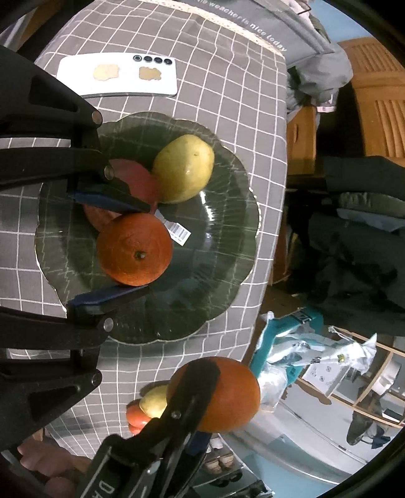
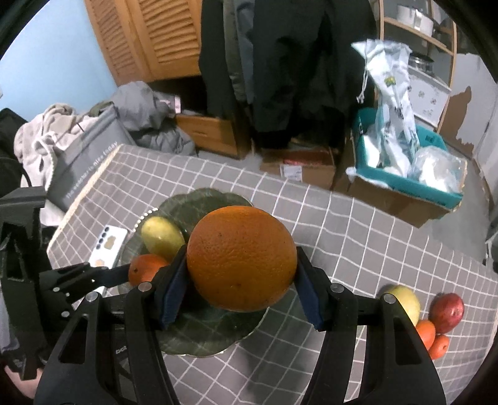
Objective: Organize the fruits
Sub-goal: 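Open the left tool over the bowl while the right tool releases the large orange into it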
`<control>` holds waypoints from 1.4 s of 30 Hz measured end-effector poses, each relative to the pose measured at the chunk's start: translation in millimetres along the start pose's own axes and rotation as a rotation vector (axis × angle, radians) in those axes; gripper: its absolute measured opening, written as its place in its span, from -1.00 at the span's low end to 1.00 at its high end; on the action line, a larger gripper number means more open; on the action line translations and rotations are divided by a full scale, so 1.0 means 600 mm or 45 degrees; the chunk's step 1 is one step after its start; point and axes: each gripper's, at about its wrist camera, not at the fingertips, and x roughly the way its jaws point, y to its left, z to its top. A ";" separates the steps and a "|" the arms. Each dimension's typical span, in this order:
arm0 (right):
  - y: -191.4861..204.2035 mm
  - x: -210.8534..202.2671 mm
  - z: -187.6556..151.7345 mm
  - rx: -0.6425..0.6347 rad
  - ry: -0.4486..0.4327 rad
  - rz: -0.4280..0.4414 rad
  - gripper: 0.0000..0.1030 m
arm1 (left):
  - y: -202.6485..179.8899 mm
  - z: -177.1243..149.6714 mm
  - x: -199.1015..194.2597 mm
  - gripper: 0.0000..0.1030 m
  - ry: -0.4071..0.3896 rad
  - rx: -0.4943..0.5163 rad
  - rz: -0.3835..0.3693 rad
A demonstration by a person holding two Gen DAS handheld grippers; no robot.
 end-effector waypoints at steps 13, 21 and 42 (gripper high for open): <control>-0.012 0.028 -0.007 0.018 0.053 0.002 0.24 | -0.001 -0.001 0.033 -0.07 0.060 0.002 0.027; -0.016 0.031 -0.005 0.032 0.055 0.007 0.24 | 0.006 0.004 0.016 0.42 0.010 -0.017 0.032; 0.025 0.112 -0.010 0.004 0.195 0.072 0.24 | 0.087 -0.011 -0.027 0.42 -0.040 -0.148 0.147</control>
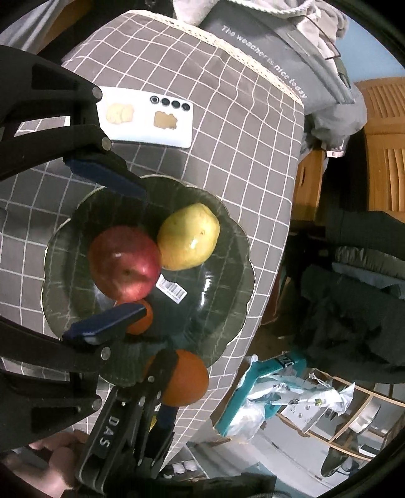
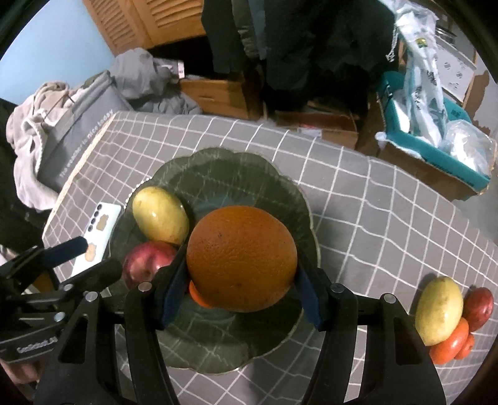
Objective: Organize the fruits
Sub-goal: 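Open the left tool over the bowl while the right tool releases the large orange into it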
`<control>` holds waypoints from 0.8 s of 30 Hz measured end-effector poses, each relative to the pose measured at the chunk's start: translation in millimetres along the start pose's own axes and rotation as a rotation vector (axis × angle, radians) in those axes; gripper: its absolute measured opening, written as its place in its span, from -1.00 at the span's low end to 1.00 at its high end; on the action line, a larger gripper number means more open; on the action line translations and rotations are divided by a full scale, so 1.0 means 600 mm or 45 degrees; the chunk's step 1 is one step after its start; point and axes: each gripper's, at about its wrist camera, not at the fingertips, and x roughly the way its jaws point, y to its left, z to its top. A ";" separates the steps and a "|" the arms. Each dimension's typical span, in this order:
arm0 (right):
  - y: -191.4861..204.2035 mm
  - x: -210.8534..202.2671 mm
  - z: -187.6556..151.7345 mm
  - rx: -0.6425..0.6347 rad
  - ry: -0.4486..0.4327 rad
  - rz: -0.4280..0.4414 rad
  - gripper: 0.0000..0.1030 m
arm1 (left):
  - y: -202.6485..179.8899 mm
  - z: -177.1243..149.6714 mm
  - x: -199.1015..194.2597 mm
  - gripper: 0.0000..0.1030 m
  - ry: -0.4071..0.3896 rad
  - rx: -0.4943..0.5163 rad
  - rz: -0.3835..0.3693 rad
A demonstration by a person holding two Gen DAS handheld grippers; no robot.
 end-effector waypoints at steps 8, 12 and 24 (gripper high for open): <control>0.016 0.027 0.002 -0.026 0.055 -0.014 0.27 | 0.012 -0.001 -0.001 0.42 -0.002 -0.007 0.023; 0.021 0.039 -0.003 -0.036 0.094 -0.022 0.28 | 0.014 0.000 -0.002 0.43 -0.003 -0.013 0.029; 0.022 -0.002 0.009 -0.053 -0.022 -0.025 0.54 | 0.017 0.005 -0.022 0.55 -0.040 -0.036 0.030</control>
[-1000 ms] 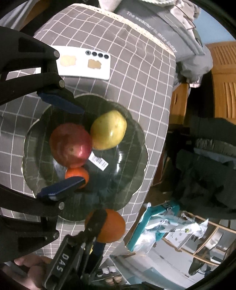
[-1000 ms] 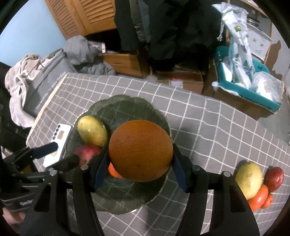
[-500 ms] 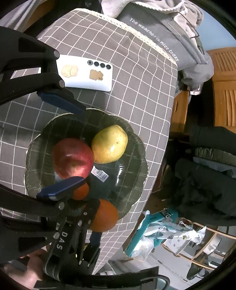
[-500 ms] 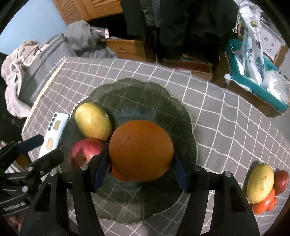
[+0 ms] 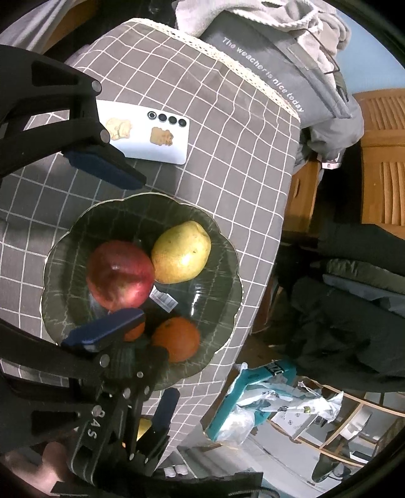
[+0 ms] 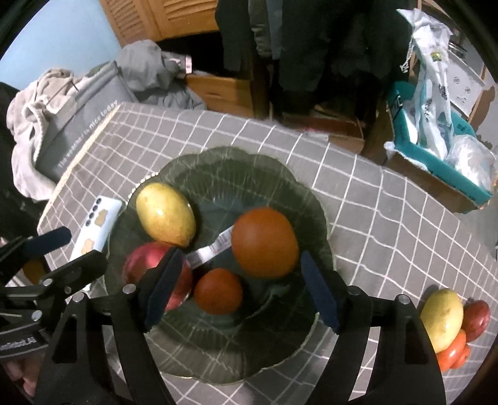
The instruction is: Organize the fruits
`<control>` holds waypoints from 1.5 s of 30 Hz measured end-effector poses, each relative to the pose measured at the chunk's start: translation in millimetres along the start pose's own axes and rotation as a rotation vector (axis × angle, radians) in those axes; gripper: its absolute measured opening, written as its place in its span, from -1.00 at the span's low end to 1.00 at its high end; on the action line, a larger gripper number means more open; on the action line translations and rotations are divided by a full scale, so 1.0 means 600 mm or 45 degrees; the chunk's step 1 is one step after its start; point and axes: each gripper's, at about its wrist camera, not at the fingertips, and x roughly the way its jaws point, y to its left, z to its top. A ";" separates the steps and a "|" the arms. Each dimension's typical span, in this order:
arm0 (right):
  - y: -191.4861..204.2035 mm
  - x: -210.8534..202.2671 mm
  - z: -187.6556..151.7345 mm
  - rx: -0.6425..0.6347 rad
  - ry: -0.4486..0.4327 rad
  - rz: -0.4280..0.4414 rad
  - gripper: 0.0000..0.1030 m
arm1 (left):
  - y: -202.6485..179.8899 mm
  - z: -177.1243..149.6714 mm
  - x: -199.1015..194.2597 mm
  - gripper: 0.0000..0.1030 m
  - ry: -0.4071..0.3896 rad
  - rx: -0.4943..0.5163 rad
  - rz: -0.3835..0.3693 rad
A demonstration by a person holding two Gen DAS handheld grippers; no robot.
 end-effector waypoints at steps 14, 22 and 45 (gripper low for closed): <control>-0.018 -0.128 -0.005 -0.019 -0.193 -0.180 0.54 | -0.038 0.012 -0.066 0.55 -0.090 0.031 -0.054; -0.032 -0.210 -0.014 0.006 -0.322 -0.240 0.54 | -0.061 0.015 -0.115 0.59 -0.160 0.077 -0.077; -0.062 -0.398 -0.077 0.022 -0.622 -0.289 0.61 | -0.144 0.010 -0.240 0.79 -0.365 0.238 -0.135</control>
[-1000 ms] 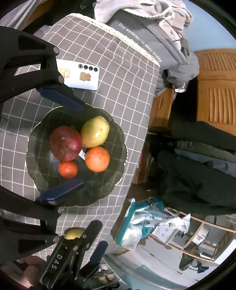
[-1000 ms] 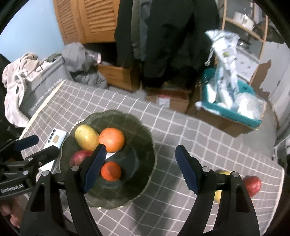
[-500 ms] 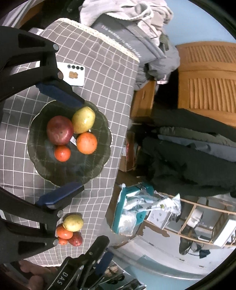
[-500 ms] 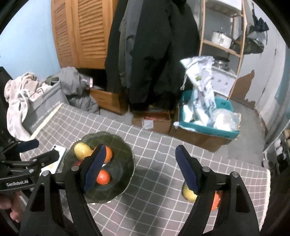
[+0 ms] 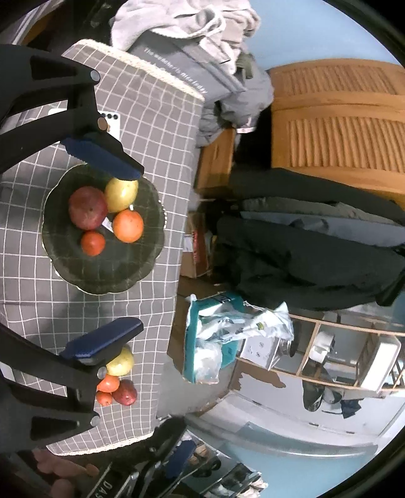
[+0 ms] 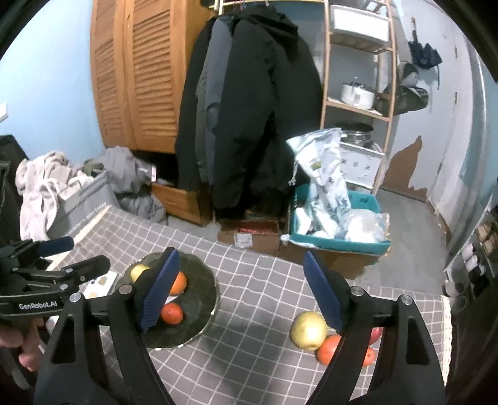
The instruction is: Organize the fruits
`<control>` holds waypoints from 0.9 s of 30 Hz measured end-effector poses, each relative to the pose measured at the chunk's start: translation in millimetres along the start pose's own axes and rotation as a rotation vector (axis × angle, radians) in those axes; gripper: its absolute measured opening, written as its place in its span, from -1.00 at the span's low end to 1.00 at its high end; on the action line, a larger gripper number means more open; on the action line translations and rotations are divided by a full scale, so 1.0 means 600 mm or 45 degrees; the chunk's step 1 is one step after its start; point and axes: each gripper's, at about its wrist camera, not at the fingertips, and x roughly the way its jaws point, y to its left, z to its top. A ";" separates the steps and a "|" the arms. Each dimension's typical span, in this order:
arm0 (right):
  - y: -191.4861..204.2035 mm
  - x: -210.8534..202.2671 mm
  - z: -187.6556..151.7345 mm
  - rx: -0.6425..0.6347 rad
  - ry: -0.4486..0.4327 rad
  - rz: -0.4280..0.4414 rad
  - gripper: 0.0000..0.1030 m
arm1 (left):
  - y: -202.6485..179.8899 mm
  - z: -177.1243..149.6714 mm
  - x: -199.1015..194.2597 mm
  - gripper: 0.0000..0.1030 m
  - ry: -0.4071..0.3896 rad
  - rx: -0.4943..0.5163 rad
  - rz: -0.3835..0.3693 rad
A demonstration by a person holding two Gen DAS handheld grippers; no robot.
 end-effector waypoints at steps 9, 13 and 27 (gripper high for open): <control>-0.045 -0.066 0.000 0.020 -0.097 -0.030 0.67 | -0.029 0.010 -0.024 0.95 -0.058 0.050 0.000; -0.070 -0.087 -0.004 0.044 -0.119 -0.053 0.68 | -0.043 0.013 -0.027 0.95 -0.060 0.059 -0.006; -0.150 -0.126 -0.027 0.107 -0.134 -0.158 0.68 | -0.103 0.023 -0.034 0.99 -0.076 0.122 -0.038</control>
